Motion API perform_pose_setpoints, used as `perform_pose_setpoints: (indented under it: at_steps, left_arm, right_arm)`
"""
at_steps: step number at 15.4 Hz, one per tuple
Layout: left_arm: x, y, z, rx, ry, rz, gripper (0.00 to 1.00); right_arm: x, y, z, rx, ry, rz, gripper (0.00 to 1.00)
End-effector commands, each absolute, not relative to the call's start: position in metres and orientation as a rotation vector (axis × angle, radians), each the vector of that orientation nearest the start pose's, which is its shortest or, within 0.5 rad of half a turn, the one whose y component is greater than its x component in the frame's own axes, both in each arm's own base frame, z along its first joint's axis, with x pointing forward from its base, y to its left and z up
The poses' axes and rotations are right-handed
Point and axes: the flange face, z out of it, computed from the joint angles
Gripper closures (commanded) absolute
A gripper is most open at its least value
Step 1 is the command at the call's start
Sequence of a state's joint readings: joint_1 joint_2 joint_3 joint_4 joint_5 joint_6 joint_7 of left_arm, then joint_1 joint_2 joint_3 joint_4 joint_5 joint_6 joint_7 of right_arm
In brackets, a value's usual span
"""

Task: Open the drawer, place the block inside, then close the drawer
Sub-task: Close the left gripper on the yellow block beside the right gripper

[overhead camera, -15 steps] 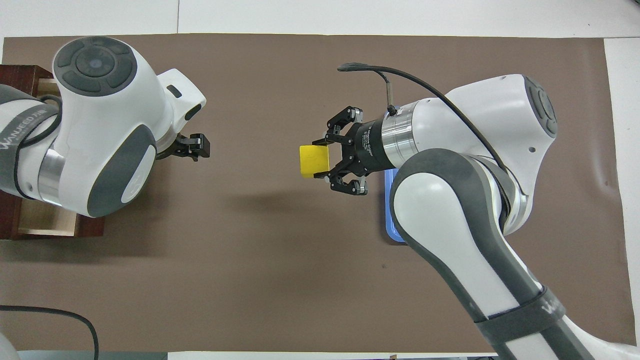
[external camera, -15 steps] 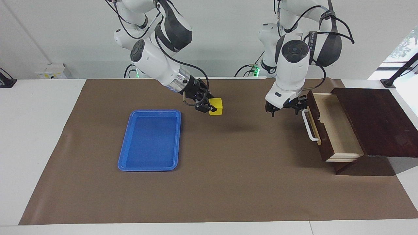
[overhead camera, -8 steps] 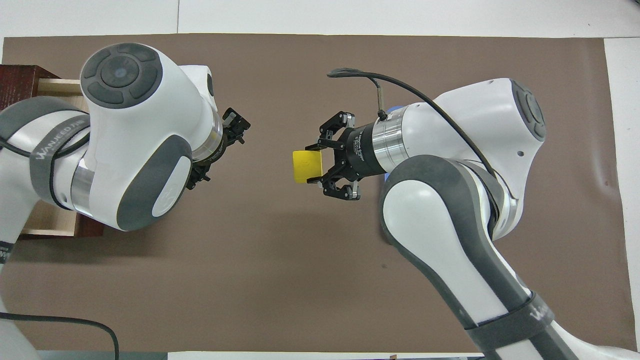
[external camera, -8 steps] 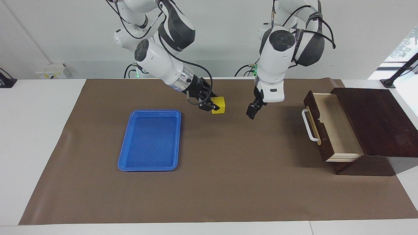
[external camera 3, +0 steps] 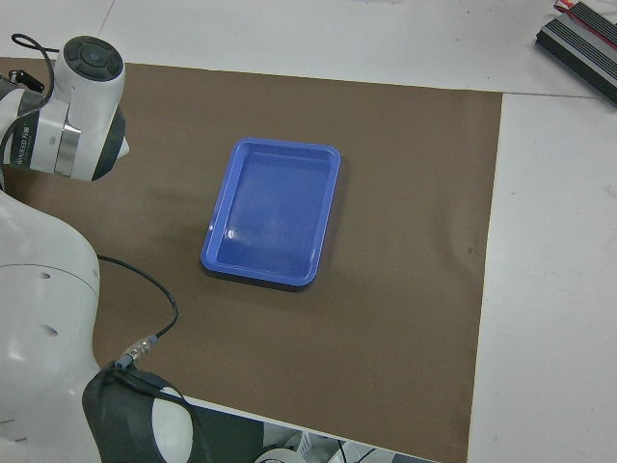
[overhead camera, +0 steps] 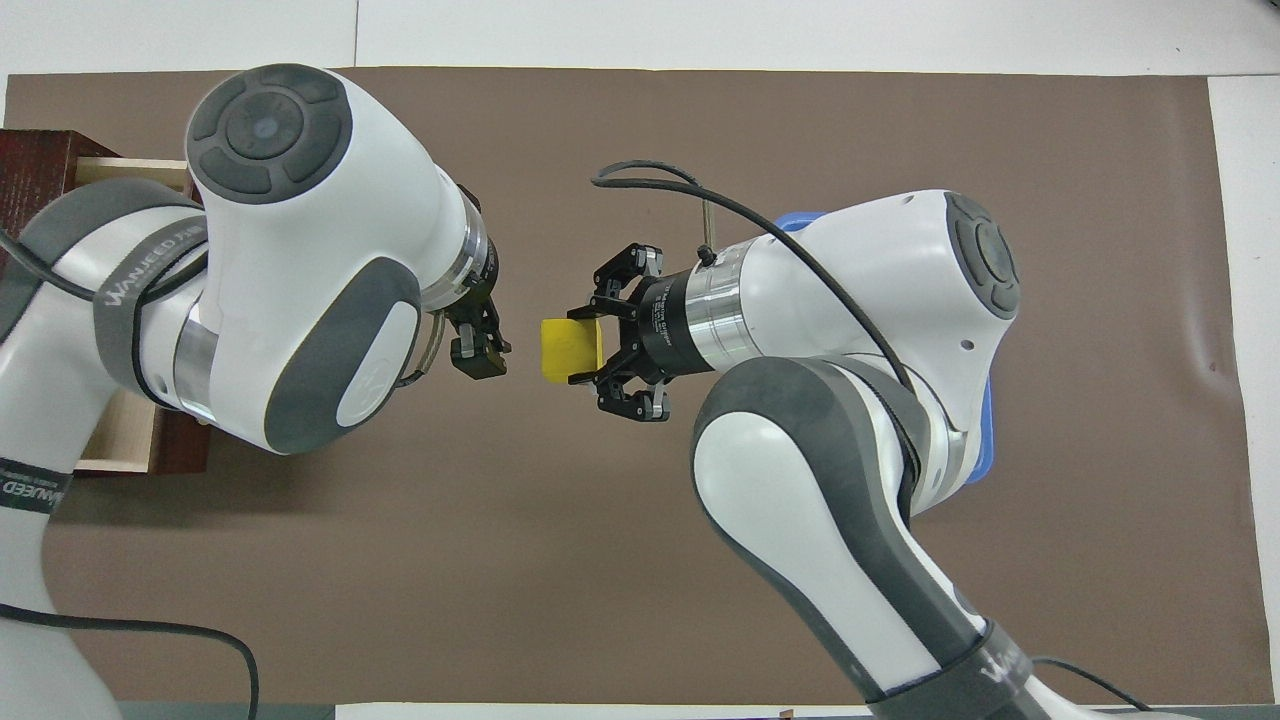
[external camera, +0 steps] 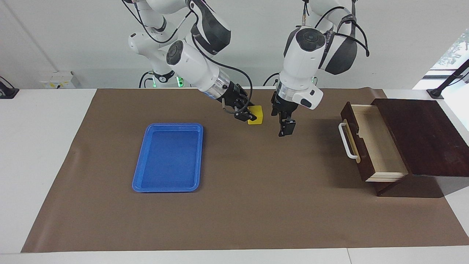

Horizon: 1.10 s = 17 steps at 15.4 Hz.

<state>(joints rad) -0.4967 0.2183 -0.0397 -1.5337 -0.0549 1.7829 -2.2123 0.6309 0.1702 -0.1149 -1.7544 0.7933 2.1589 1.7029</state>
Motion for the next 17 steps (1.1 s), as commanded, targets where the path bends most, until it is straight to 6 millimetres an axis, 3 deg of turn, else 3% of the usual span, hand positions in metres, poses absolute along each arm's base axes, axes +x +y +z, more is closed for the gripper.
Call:
perform_pose_setpoints:
  at_steps: [1,6,10,17]
  left_arm:
    - [0.533,-0.343,0.534,2.027,2.382,-0.164,0.0]
    - [0.523,-0.356,0.536,2.048,2.368,-0.165,0.0]
    - [0.516,-0.367,0.535,2.067,2.354,-0.166,0.0]
    - [0.516,-0.368,0.536,2.066,2.349,-0.16,0.0]
  right_arm:
    - [0.536,0.358,0.509,-1.801,1.807,0.644,1.0]
    - [0.532,0.368,0.508,-1.803,1.803,0.643,1.0]
    - [0.534,0.365,0.505,-1.801,1.807,0.64,1.0]
    - [0.548,0.346,0.506,-1.778,1.816,0.617,1.0]
